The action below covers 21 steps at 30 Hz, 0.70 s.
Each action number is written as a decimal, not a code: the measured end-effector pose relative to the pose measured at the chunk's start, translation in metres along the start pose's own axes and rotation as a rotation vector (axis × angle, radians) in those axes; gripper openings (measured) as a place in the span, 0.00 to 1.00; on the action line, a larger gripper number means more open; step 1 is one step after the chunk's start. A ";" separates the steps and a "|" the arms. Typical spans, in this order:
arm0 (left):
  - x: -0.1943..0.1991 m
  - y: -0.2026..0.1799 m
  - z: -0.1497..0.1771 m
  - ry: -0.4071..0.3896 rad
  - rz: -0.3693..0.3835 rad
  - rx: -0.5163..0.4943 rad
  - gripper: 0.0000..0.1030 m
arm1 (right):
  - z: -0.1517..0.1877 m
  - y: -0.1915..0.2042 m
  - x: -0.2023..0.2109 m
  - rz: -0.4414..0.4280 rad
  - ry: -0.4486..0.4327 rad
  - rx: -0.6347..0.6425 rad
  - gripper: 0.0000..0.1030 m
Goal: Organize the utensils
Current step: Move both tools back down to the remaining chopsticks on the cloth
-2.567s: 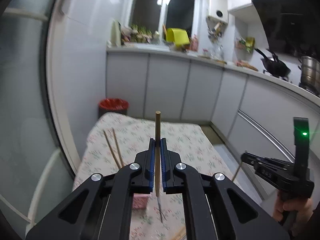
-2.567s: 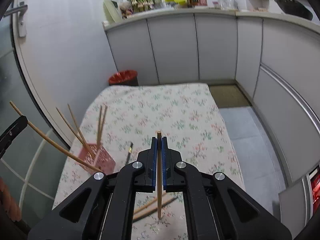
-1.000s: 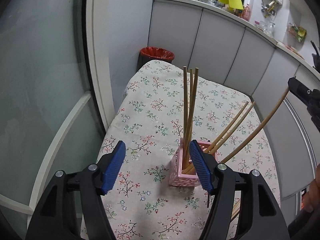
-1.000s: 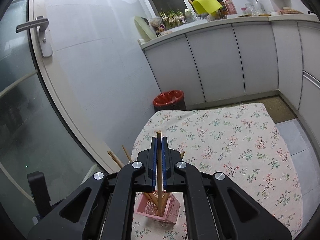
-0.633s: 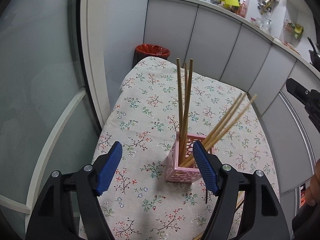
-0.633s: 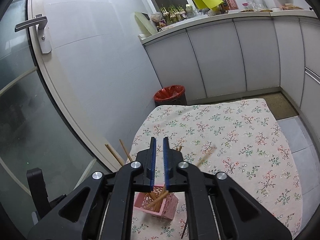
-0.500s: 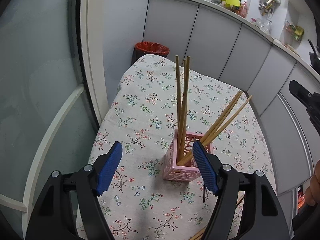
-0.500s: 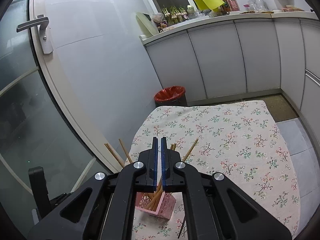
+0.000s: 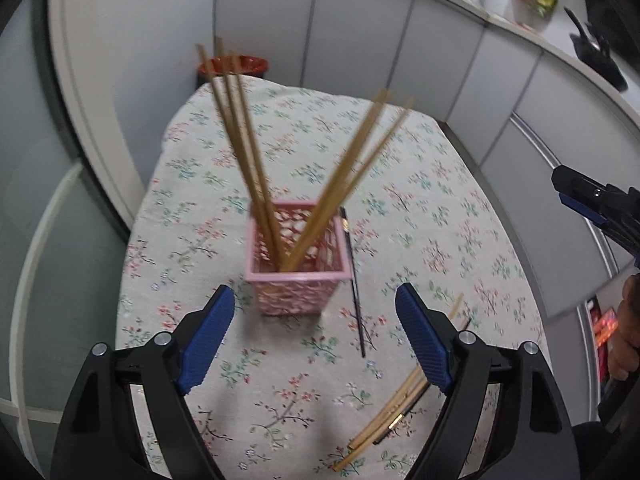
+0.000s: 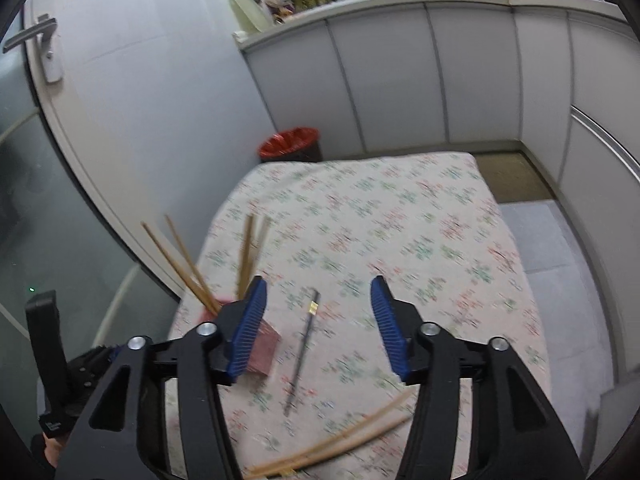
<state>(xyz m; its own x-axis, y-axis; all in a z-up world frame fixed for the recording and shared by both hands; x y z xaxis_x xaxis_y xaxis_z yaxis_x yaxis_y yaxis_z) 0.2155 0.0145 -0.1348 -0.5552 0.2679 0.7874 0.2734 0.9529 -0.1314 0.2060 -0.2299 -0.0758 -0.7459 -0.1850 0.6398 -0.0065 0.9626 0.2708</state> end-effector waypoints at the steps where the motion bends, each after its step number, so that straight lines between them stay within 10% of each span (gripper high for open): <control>1: -0.004 -0.005 0.003 0.014 0.004 -0.014 0.80 | 0.007 -0.008 0.003 0.026 0.020 -0.010 0.67; 21: -0.055 -0.062 0.047 0.219 0.020 -0.117 0.82 | 0.083 -0.097 -0.004 0.152 0.305 -0.090 0.93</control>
Point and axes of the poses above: each gripper's, at about its wrist camera, not at the fingertips, and x roughly against the way its jaws point, y to its left, z to its underside, the point moved 5 cm from there along -x, roughly the way its jaws point, and after that the axes turned 1 degree about -y, right-handed, at the moved point
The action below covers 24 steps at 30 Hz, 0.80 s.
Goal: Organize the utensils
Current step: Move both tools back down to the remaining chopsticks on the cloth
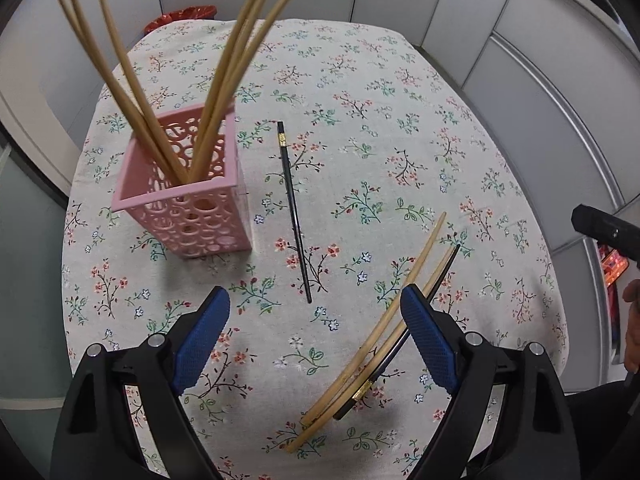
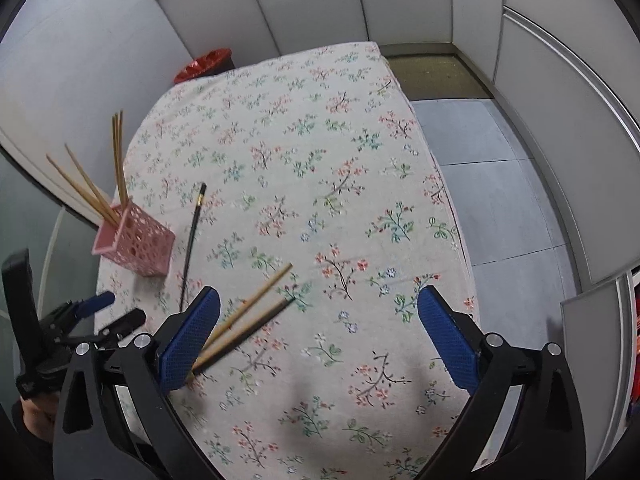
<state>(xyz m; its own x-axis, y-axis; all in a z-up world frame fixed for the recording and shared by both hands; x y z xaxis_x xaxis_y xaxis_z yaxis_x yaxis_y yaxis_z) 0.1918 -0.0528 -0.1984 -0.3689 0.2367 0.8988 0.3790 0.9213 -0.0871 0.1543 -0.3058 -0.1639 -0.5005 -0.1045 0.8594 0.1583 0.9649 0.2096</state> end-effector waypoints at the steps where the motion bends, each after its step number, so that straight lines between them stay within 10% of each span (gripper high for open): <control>1: -0.002 -0.002 0.000 0.003 0.000 -0.004 0.82 | 0.003 0.000 -0.002 0.007 0.010 0.018 0.93; 10: -0.036 -0.025 0.000 0.086 0.034 -0.049 0.79 | 0.020 -0.014 -0.037 0.089 0.128 0.080 0.93; 16: -0.060 -0.057 -0.008 0.143 0.168 -0.101 0.31 | 0.019 -0.021 -0.048 0.079 0.154 0.053 0.93; 24: -0.086 -0.083 -0.019 0.181 0.183 -0.138 0.21 | 0.020 -0.023 -0.055 0.079 0.173 0.056 0.93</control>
Point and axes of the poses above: each gripper's, at about its wrist camera, not at the fingertips, and x roughly against the way its jaws point, y to its left, z to its underside, the point moved 5 cm from there along -x, roughly the way its jaws point, and after that the axes turned 1 degree about -y, right-handed, at the moved point
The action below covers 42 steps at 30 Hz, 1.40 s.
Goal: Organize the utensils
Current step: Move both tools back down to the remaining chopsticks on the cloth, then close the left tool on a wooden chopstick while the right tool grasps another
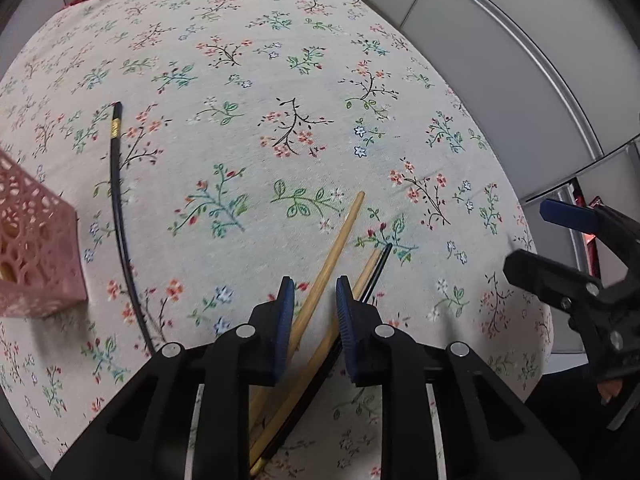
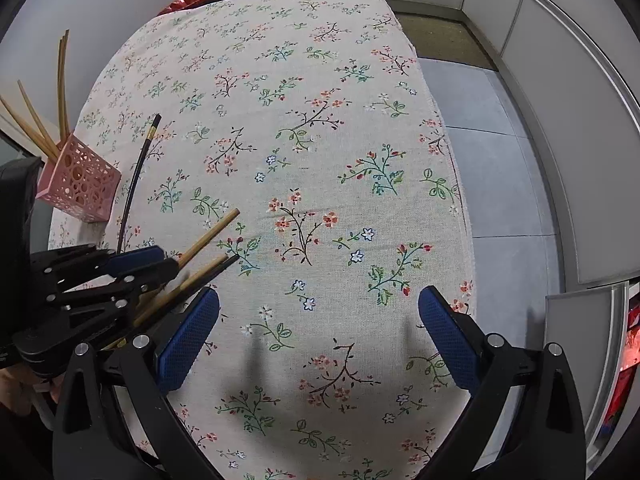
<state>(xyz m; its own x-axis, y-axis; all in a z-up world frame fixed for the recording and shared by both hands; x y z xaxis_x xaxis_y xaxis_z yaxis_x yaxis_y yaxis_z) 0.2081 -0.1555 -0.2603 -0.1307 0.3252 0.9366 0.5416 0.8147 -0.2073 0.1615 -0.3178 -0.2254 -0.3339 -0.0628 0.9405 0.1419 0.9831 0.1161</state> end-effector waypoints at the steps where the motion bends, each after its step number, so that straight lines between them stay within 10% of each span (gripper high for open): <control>1: -0.003 0.000 -0.001 0.003 -0.008 0.000 0.20 | 0.000 0.000 0.000 0.001 0.002 -0.002 0.93; 26: 0.053 0.060 0.017 -0.074 -0.114 0.101 0.06 | 0.000 0.029 -0.016 -0.047 0.046 -0.003 0.93; 38: 0.097 0.074 0.046 -0.168 -0.109 0.115 0.06 | 0.002 0.094 -0.037 -0.203 0.147 -0.011 0.23; 42: 0.103 0.080 0.052 -0.173 -0.110 0.114 0.06 | 0.004 0.108 -0.045 -0.213 0.168 -0.012 0.19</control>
Point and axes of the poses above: each gripper's, at about its wrist camera, not at the fingertips, and x roughly against the way its jaws point, y to its left, z to its underside, the point moved 5 cm from there along -x, roughly the way its jaws point, and after that the axes turned 1 degree about -y, right-handed, at the moved point
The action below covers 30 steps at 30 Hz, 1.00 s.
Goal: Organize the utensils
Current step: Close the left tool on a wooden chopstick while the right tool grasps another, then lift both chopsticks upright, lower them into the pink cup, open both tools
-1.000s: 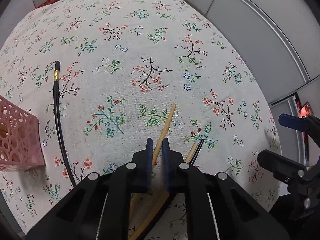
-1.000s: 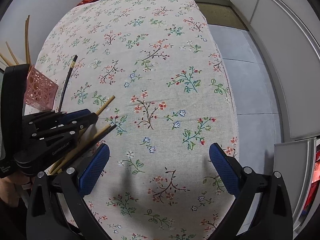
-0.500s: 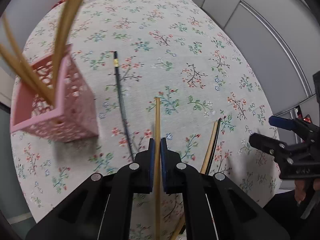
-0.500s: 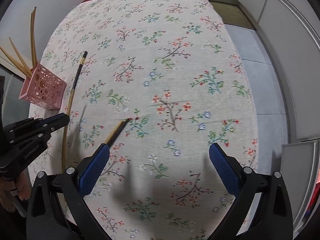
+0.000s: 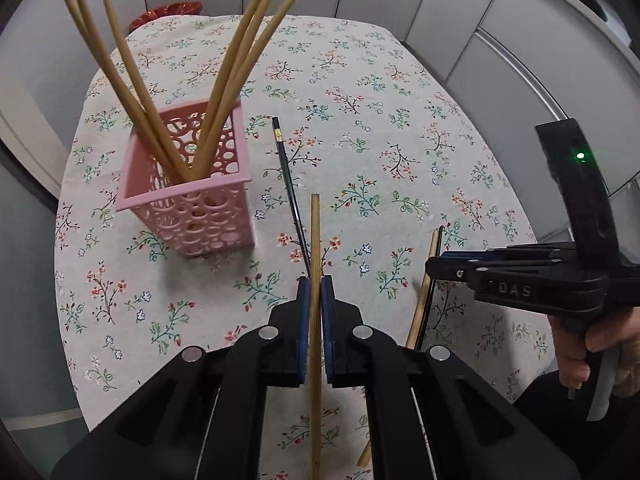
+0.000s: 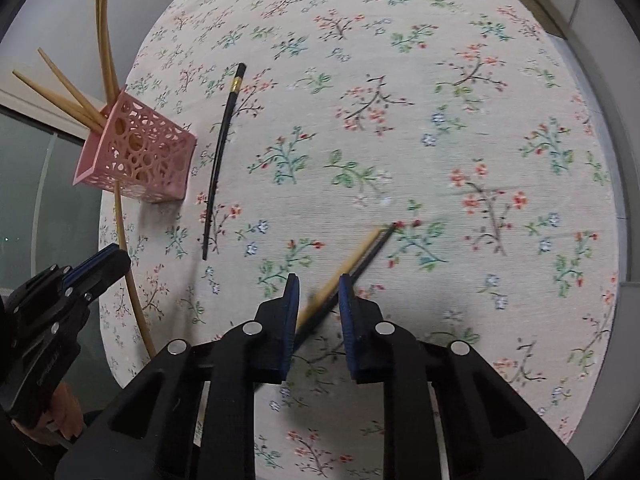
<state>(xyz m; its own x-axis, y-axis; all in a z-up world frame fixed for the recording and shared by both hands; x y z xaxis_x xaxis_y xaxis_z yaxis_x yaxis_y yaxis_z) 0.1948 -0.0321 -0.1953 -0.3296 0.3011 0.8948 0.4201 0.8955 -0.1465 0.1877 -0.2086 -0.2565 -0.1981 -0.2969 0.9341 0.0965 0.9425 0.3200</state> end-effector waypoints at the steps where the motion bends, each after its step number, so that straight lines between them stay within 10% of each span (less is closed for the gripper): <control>1: 0.001 0.002 0.000 -0.001 0.001 0.001 0.06 | 0.000 0.000 -0.003 0.006 0.009 -0.003 0.19; 18: 0.011 0.019 0.003 -0.026 -0.015 0.049 0.06 | -0.009 0.025 -0.026 0.181 -0.043 0.001 0.11; 30: 0.033 0.026 -0.001 -0.109 -0.040 0.068 0.06 | -0.031 0.014 -0.011 -0.006 -0.123 -0.064 0.04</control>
<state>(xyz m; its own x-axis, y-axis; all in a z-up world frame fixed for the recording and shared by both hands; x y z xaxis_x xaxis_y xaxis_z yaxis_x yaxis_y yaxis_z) 0.1957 0.0012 -0.1698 -0.4364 0.2957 0.8498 0.3476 0.9265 -0.1438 0.2211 -0.1971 -0.2571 -0.3165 -0.2779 0.9070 0.1561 0.9278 0.3388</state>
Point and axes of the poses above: each gripper's, at about its wrist camera, not at the fingertips, and x roughly against the way its jaws point, y to its left, z to its underside, the point moved 5 cm from there along -x, roughly the way its jaws point, and after that the axes turned 1 degree about -y, right-handed, at the moved point
